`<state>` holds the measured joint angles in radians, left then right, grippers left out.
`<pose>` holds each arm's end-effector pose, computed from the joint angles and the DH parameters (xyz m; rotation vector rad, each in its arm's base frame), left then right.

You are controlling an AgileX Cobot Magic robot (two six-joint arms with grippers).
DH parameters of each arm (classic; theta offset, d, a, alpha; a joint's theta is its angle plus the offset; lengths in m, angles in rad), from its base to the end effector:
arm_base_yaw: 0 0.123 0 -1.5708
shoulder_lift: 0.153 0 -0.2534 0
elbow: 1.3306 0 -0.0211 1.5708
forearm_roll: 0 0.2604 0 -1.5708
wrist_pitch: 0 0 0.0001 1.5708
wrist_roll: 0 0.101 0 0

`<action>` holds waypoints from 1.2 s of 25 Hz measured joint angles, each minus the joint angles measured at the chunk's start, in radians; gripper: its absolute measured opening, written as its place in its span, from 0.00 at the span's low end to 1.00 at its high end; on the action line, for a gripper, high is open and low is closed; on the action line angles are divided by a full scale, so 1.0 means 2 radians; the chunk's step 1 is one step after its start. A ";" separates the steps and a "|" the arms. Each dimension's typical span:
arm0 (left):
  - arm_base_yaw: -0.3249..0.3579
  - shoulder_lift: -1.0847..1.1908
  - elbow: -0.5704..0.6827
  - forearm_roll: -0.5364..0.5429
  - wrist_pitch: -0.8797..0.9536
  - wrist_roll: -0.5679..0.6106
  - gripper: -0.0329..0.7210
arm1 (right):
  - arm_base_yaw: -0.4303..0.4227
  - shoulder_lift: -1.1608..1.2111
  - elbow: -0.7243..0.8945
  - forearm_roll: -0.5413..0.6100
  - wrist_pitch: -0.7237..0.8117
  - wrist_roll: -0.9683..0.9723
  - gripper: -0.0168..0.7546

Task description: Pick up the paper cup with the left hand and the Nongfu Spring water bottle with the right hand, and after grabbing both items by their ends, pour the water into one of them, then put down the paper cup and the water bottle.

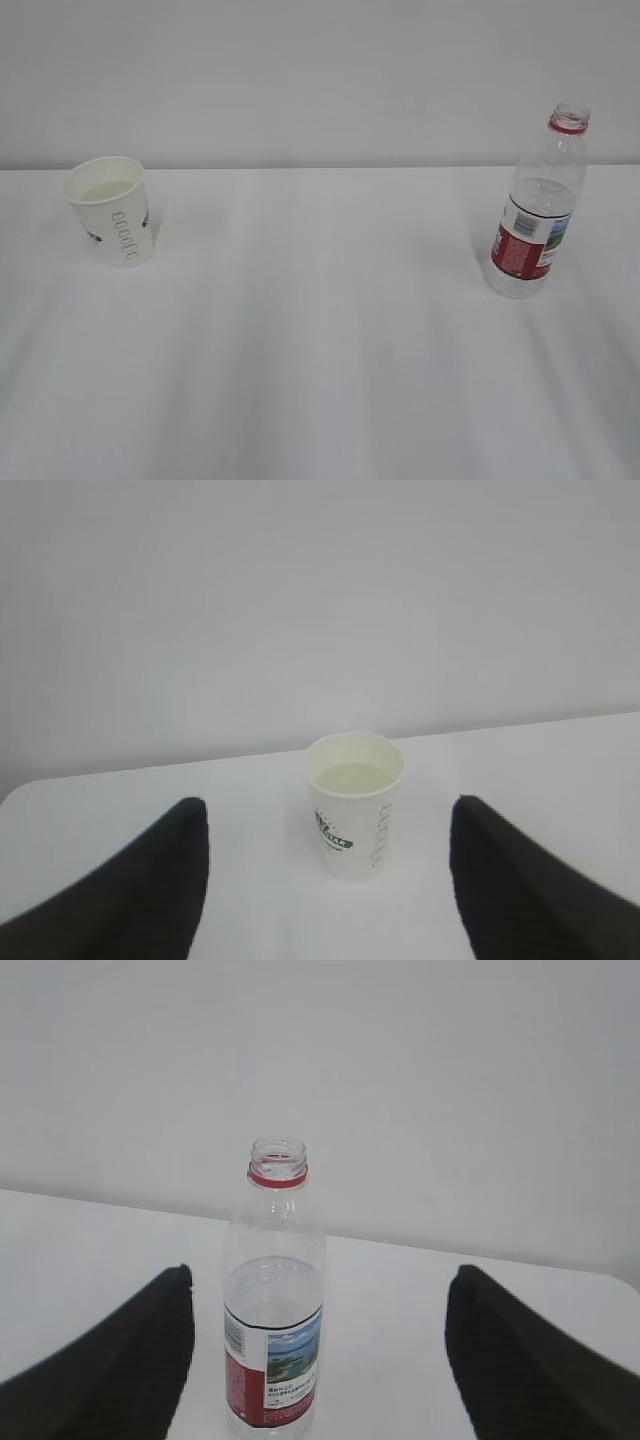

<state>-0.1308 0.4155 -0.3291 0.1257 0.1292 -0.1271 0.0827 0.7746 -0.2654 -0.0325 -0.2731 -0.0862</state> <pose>0.1460 -0.0175 0.2678 0.0969 1.6961 -0.0858 0.1933 0.0169 0.2233 -0.1783 1.7106 -0.0182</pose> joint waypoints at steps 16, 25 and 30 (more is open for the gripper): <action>0.000 -0.100 -0.051 0.000 0.205 0.007 0.76 | 0.000 -0.157 0.001 -0.001 0.165 0.000 0.78; 0.000 -0.105 -0.083 -0.063 0.280 0.049 0.73 | 0.000 -0.236 -0.025 -0.001 0.284 0.000 0.78; 0.000 -0.105 -0.087 -0.090 0.322 0.086 0.72 | 0.000 -0.261 -0.071 -0.001 0.359 0.000 0.78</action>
<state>-0.1308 0.2056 -0.5034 -0.0551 0.7723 0.0445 0.0827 0.2527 -0.4065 -0.0346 0.4441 -0.0862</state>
